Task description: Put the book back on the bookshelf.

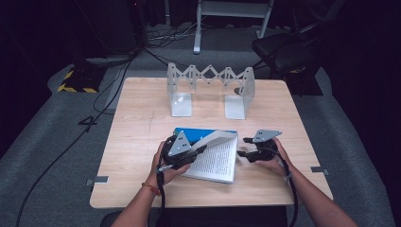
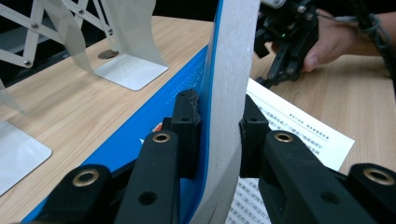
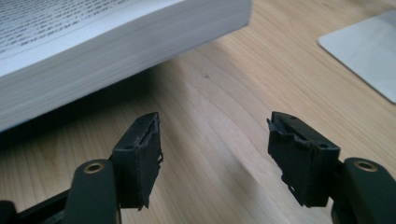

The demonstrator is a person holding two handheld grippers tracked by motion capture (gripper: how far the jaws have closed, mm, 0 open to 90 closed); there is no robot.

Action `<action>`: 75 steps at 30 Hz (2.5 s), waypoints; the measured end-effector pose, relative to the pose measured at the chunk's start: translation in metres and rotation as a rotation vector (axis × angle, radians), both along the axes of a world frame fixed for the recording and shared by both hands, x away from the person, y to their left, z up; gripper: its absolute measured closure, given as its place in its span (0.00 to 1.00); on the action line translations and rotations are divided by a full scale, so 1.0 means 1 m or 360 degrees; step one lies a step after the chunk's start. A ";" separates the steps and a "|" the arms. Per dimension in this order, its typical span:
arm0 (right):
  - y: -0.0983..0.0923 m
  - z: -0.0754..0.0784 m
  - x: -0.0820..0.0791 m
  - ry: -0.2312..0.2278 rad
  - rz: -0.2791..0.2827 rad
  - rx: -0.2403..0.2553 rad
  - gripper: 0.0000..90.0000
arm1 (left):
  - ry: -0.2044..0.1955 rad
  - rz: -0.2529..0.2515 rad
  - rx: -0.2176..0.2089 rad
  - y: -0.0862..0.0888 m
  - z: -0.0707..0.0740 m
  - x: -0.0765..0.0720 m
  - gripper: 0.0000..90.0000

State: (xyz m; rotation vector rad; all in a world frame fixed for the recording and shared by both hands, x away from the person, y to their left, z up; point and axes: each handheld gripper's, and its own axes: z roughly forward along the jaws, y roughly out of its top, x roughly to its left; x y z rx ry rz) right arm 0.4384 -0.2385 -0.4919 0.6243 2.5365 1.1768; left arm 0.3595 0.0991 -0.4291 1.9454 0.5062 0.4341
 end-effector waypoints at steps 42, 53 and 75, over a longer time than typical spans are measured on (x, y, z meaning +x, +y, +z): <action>0.036 0.098 -0.038 -0.0318 0.0186 0.0554 0.53 | -0.0037 0.0018 -0.0154 0.016 0.010 -0.038 0.77; 0.066 0.095 -0.043 -0.0310 0.0263 0.0502 0.47 | 0.0023 0.0047 0.0044 0.034 -0.005 -0.045 0.64; 0.021 0.100 -0.027 -0.0418 0.0059 0.0517 0.57 | 0.0148 -0.0265 -0.0194 -0.014 -0.004 0.013 0.73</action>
